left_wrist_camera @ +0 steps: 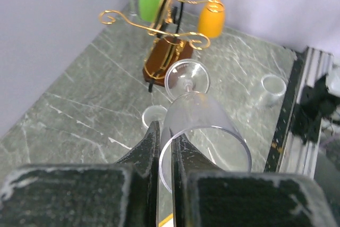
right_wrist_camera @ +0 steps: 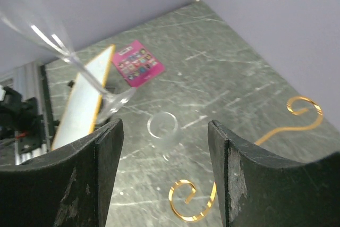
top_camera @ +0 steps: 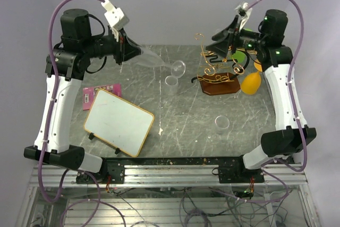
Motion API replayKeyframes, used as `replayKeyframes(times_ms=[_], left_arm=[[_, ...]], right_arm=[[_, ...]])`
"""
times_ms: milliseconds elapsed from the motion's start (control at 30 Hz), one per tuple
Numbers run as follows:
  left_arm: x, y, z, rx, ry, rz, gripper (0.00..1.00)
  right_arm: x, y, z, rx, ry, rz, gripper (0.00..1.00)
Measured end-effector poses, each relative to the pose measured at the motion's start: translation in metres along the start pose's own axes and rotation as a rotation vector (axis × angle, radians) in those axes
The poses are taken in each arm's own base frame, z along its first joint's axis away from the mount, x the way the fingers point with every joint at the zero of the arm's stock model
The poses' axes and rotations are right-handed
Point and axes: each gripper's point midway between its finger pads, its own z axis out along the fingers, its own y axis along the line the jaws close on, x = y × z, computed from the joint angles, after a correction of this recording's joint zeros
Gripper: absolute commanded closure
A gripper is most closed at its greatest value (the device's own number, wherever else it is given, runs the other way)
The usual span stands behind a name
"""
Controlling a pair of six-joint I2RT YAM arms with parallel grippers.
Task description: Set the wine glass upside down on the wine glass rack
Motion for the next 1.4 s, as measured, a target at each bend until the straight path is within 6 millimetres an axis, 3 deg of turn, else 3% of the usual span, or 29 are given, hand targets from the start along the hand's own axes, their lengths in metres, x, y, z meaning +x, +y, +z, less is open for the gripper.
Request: replayKeyframes(times_ms=[133, 400, 533, 833, 1100, 1400], left_arm=[[-0.016, 0.024, 0.001, -0.121, -0.054, -0.062, 0.93], [-0.040, 0.059, 0.009, -0.249, -0.165, -0.165, 0.93], [-0.043, 0.070, 0.014, -0.271, -0.188, -0.199, 0.93], [-0.045, 0.074, 0.017, -0.275, -0.208, -0.215, 0.93], [-0.031, 0.078, 0.024, -0.271, -0.188, -0.249, 0.93], [-0.033, 0.076, 0.026, -0.258, -0.199, -0.244, 0.93]], right_arm=[[0.002, 0.018, 0.027, -0.078, 0.001, 0.062, 0.33], [0.015, 0.026, 0.068, -0.099, 0.025, 0.186, 0.34], [0.023, 0.023, 0.085, -0.063, 0.042, 0.237, 0.40], [0.027, 0.013, 0.099, 0.016, 0.049, 0.295, 0.60], [0.021, 0.008, 0.104, 0.035, 0.031, 0.312, 0.70], [0.028, 0.000, 0.110, 0.074, 0.039, 0.344, 0.79]])
